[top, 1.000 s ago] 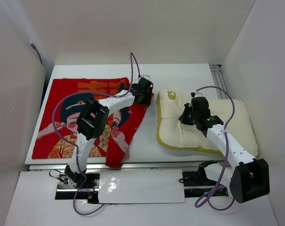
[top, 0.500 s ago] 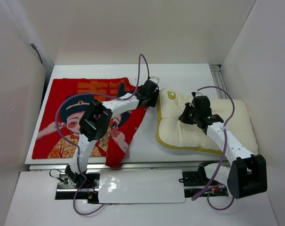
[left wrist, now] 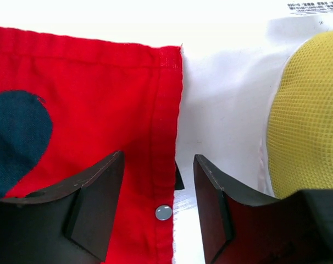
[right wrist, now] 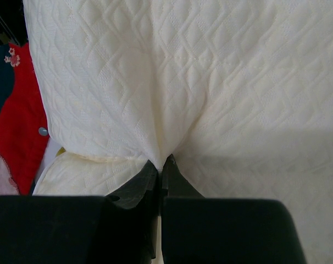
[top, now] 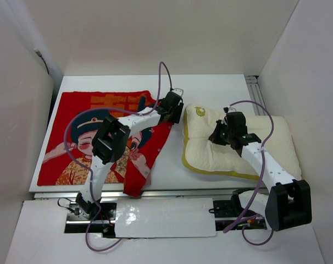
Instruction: Put the pillow into the pillowcase
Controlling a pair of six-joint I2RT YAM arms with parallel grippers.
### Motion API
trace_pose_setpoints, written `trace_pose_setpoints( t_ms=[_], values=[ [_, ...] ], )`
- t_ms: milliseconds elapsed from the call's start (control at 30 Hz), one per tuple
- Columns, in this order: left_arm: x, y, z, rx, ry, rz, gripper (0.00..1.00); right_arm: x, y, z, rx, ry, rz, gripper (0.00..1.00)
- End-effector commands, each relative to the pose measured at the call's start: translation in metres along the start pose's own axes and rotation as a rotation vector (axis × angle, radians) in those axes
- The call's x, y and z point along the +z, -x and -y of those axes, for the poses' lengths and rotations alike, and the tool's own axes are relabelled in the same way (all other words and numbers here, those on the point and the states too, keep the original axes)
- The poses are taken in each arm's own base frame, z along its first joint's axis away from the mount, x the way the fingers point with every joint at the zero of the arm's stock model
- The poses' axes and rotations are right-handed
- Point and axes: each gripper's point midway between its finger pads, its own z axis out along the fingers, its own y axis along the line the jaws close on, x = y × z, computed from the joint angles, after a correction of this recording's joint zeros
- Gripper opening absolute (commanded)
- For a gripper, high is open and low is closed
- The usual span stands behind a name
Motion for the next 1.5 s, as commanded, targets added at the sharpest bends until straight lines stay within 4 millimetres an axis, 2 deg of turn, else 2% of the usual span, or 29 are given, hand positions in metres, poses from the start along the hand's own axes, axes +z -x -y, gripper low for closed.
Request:
trace_pose_setpoints(
  t_ms=[0,100,167,200,233,267,300,333,433,533,567,600,667,700,733,833,900,1000,1033,1100,1167,1200,1300,1333,1367,1400,1467],
  values=[
    [0.008,0.008,0.008,0.005,-0.029,0.03,0.65,0.0,0.024,0.007,-0.015,-0.031,0.088,0.0],
    [0.009,0.004,0.008,0.007,-0.028,0.021,0.64,0.0,0.024,0.007,-0.015,-0.031,0.088,0.0],
    [0.009,0.005,0.003,0.007,0.0,0.028,0.52,0.0,0.024,0.007,-0.015,-0.031,0.088,0.0],
    [0.009,0.005,-0.002,-0.01,0.032,0.028,0.44,0.002,0.02,0.009,-0.014,-0.034,0.08,0.0],
    [0.007,0.008,-0.004,-0.021,0.048,0.033,0.22,0.002,0.019,0.007,-0.014,-0.025,0.076,0.0],
    [0.007,0.006,-0.007,-0.027,0.064,0.027,0.13,0.002,0.019,0.007,-0.014,-0.025,0.076,0.0],
    [0.004,0.017,-0.014,-0.048,0.086,0.052,0.05,0.002,0.019,0.007,-0.014,-0.025,0.076,0.0],
    [0.0,0.02,-0.014,-0.061,0.085,0.054,0.0,0.002,0.019,0.007,-0.014,-0.025,0.076,0.0],
    [-0.008,0.032,-0.018,-0.084,0.085,0.077,0.0,0.001,0.015,0.005,-0.023,-0.008,0.067,0.0],
    [-0.028,0.056,-0.018,-0.104,0.052,0.123,0.0,-0.002,0.009,-0.005,-0.067,0.044,0.055,0.0],
    [-0.033,0.059,-0.022,-0.111,0.048,0.123,0.0,-0.005,0.007,-0.016,-0.099,0.08,0.055,0.0],
    [-0.038,0.061,-0.018,-0.11,0.021,0.119,0.0,-0.011,0.008,-0.024,-0.134,0.11,0.068,0.0],
    [-0.053,0.082,-0.015,-0.108,-0.031,0.142,0.0,-0.019,0.008,-0.047,-0.189,0.203,0.085,0.0],
    [-0.06,0.086,-0.02,-0.118,-0.062,0.12,0.0,-0.023,0.006,-0.055,-0.203,0.234,0.087,0.0],
    [-0.066,0.098,-0.021,-0.112,-0.085,0.134,0.0,-0.031,0.011,-0.065,-0.235,0.272,0.121,0.0],
    [-0.077,0.104,-0.024,-0.108,-0.146,0.094,0.0,-0.041,0.004,-0.087,-0.3,0.36,0.132,0.0],
    [-0.085,0.112,-0.02,-0.074,-0.177,0.1,0.0,-0.047,-0.001,-0.099,-0.338,0.405,0.135,0.0],
    [-0.088,0.106,-0.018,-0.047,-0.193,0.074,0.0,-0.049,0.008,-0.108,-0.364,0.402,0.167,0.0],
    [-0.095,0.107,-0.015,-0.046,-0.213,0.071,0.0,-0.04,0.002,-0.107,-0.364,0.388,0.137,0.0],
    [-0.1,0.109,-0.022,-0.042,-0.205,0.071,0.0,-0.035,0.002,-0.11,-0.373,0.369,0.121,0.0],
    [-0.116,0.114,-0.021,-0.042,-0.22,0.08,0.0,-0.025,0.0,-0.104,-0.374,0.314,0.103,0.0],
    [-0.119,0.113,-0.027,-0.036,-0.225,0.071,0.0,-0.02,0.001,-0.096,-0.37,0.265,0.102,0.0],
    [-0.137,0.116,-0.027,-0.029,-0.262,0.086,0.0,-0.014,-0.006,-0.092,-0.384,0.241,0.073,0.0],
    [-0.141,0.119,-0.027,-0.015,-0.263,0.098,0.0,-0.013,-0.011,-0.098,-0.397,0.263,0.062,0.0],
    [-0.139,0.113,-0.029,-0.006,-0.259,0.078,0.0,-0.013,-0.009,-0.1,-0.397,0.267,0.07,0.0],
    [-0.146,0.119,-0.027,0.004,-0.271,0.097,0.0,-0.015,-0.013,-0.109,-0.413,0.298,0.068,0.0],
    [-0.153,0.125,-0.035,0.002,-0.268,0.096,0.0,-0.016,-0.014,-0.114,-0.431,0.312,0.073,0.0]
  ],
)
